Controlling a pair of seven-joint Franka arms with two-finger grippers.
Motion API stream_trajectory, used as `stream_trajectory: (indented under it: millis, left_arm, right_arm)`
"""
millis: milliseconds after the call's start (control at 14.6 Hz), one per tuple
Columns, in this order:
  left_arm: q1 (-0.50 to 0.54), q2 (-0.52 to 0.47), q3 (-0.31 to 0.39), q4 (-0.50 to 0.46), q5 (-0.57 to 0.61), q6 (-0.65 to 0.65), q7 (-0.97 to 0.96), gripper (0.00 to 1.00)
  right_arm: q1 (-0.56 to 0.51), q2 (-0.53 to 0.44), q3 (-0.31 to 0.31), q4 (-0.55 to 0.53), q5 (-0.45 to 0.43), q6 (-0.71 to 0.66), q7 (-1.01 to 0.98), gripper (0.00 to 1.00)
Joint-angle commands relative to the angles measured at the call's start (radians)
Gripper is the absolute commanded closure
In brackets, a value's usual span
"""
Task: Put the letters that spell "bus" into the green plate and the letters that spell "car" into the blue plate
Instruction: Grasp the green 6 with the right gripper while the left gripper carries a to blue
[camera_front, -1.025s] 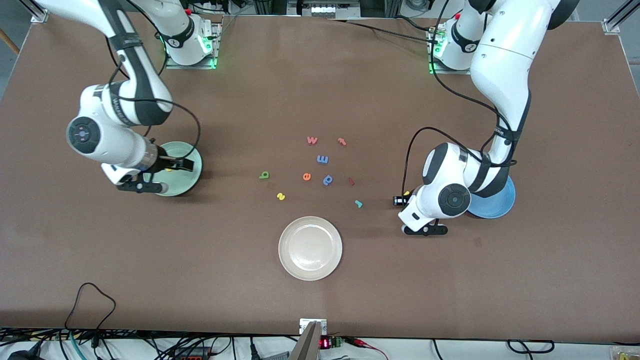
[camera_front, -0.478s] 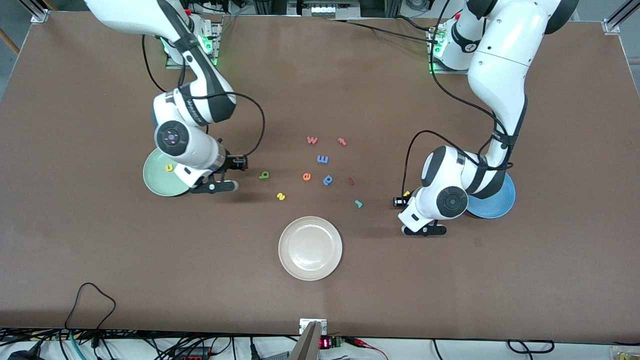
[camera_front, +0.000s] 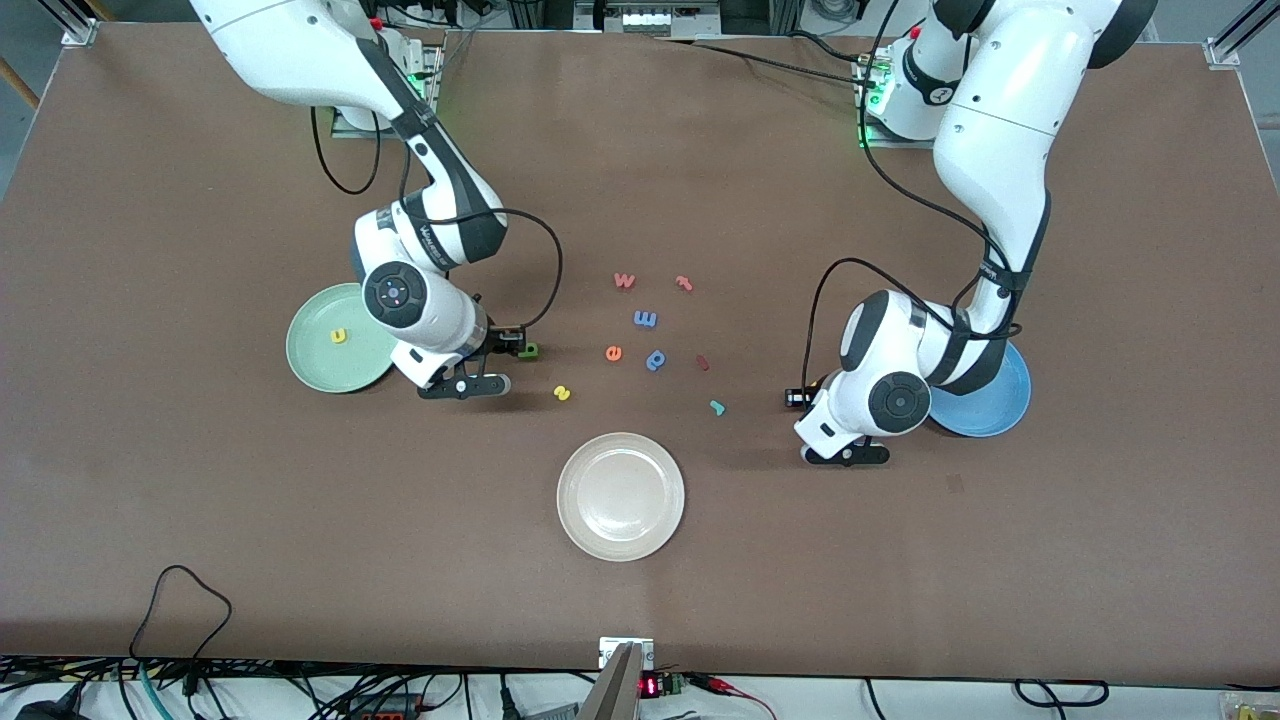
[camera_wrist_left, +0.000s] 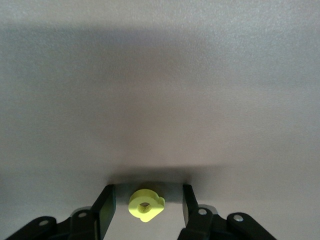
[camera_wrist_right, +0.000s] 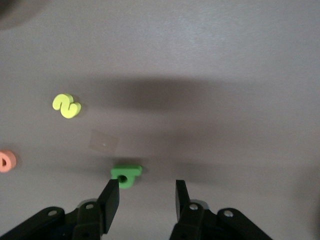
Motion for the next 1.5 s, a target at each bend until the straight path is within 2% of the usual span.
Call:
stream_trajectory:
  millis: [0, 273, 410, 615, 888, 1230, 1435]
  left_arm:
    - [0.005, -0.008, -0.009, -0.025, -0.021, 0.003, 0.0, 0.41]
    - [0.005, -0.008, -0.009, -0.034, -0.019, 0.003, 0.003, 0.5]
    - [0.005, -0.008, -0.009, -0.04, -0.019, 0.004, 0.004, 0.56]
    - [0.005, -0.008, -0.009, -0.053, -0.019, 0.006, 0.009, 0.68]
    - [0.005, -0.011, -0.009, -0.054, -0.019, 0.004, 0.01, 0.81]
    - [0.014, -0.043, -0.009, -0.051, -0.019, -0.011, 0.021, 0.85]
    - [0.093, -0.153, -0.003, -0.034, -0.004, -0.136, 0.023, 0.85]
  right_arm:
    - [0.041, 0.051, -0.014, 0.06, 0.002, 0.01, 0.066, 0.47]
    - [0.057, 0.077, -0.017, 0.065, 0.0, 0.031, 0.094, 0.49]
    - [0.069, 0.095, -0.018, 0.065, -0.001, 0.051, 0.1, 0.49]
    - [0.1, 0.111, -0.052, 0.063, -0.003, 0.051, 0.102, 0.49]
    - [0.101, 0.111, -0.055, 0.057, -0.003, 0.05, 0.102, 0.49]
    - [0.121, 0.111, -0.055, 0.056, -0.004, 0.047, 0.142, 0.49]
    - [0.123, 0.111, -0.055, 0.054, -0.004, 0.043, 0.142, 0.53]
